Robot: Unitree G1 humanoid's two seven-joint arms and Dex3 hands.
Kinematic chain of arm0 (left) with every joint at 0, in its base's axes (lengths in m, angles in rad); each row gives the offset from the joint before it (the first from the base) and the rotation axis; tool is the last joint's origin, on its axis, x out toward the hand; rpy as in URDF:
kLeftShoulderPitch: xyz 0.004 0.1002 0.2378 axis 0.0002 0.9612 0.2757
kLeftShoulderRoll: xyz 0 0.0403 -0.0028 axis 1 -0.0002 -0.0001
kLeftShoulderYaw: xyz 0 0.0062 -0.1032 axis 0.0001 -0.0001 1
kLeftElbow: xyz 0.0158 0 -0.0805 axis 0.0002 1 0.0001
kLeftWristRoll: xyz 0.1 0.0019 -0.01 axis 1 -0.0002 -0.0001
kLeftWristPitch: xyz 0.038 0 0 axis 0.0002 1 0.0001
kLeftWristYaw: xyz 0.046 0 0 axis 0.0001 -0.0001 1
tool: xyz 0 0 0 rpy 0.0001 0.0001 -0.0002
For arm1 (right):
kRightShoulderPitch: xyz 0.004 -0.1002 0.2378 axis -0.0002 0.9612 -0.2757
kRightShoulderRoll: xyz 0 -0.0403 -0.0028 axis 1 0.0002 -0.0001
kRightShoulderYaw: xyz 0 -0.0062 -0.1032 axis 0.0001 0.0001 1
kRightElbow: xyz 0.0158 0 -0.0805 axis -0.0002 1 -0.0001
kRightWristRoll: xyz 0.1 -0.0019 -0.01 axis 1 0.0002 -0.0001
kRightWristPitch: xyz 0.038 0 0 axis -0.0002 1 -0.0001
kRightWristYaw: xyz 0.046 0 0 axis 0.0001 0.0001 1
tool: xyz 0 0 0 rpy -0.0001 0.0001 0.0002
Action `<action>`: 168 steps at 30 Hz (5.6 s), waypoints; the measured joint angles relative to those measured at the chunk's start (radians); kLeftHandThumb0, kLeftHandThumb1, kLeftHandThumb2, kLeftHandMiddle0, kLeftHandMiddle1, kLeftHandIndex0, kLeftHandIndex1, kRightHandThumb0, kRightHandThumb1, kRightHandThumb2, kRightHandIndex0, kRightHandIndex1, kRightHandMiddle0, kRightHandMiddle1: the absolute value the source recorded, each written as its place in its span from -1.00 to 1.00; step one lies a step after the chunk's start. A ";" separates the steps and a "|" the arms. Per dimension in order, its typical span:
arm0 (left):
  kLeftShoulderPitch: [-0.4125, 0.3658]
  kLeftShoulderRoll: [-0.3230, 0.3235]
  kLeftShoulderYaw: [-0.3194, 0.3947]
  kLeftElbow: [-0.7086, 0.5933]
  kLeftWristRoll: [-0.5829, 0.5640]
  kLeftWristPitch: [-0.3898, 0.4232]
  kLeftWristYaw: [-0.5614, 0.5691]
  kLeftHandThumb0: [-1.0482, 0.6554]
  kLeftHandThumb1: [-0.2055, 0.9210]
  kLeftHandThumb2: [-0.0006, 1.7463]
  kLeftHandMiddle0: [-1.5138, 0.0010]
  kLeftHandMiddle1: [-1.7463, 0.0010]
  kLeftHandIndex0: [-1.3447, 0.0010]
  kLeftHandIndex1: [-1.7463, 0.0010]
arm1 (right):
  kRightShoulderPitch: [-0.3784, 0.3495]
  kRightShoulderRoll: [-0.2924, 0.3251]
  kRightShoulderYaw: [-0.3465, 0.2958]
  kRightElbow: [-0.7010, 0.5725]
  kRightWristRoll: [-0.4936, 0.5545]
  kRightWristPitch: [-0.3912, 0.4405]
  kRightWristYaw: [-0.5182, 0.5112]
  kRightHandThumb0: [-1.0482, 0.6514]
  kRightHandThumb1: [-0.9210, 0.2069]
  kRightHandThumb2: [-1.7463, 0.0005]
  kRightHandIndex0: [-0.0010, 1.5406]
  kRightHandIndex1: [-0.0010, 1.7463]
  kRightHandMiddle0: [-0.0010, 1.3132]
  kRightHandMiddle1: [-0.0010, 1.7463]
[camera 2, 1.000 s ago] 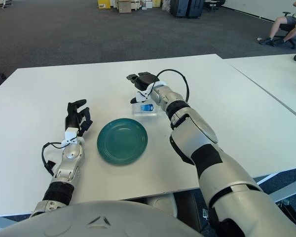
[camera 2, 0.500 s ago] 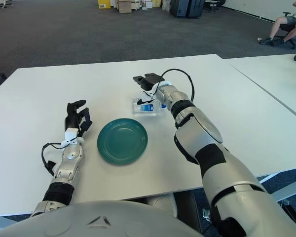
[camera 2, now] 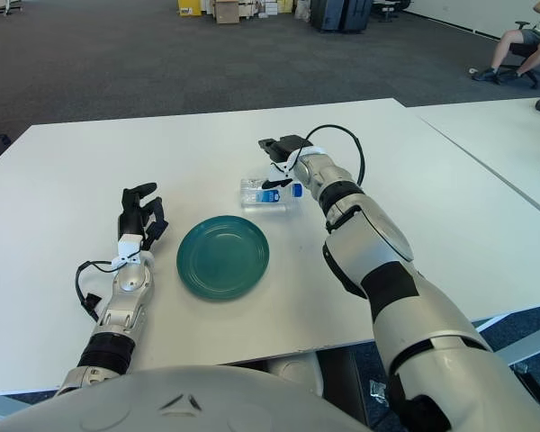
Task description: Put the bottle into the plate.
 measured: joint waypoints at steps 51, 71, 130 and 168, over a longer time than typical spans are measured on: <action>0.005 -0.007 -0.005 -0.006 0.007 -0.005 0.005 -0.46 1.00 -0.13 0.40 0.36 0.63 -0.27 | 0.052 0.087 0.091 0.010 -0.076 -0.011 -0.015 -1.00 -1.00 0.67 -0.94 -0.99 -1.00 -0.99; 0.012 -0.007 -0.005 -0.015 0.010 -0.013 0.007 -0.45 1.00 -0.14 0.38 0.34 0.62 -0.27 | 0.075 0.086 0.140 0.015 -0.111 -0.005 -0.060 -0.96 -1.00 0.65 -0.90 -0.98 -1.00 -1.00; 0.052 -0.006 0.000 -0.066 0.009 -0.010 0.006 -0.48 1.00 -0.12 0.39 0.37 0.67 -0.28 | 0.153 0.080 0.090 0.014 -0.087 0.025 -0.192 0.10 0.10 -0.33 -0.05 0.48 -0.22 0.98; 0.058 -0.002 0.010 -0.072 -0.001 0.004 0.000 -0.50 1.00 -0.10 0.41 0.39 0.70 -0.27 | 0.202 0.068 0.000 0.011 -0.052 -0.041 -0.331 0.23 0.46 -0.79 0.01 0.97 -0.16 1.00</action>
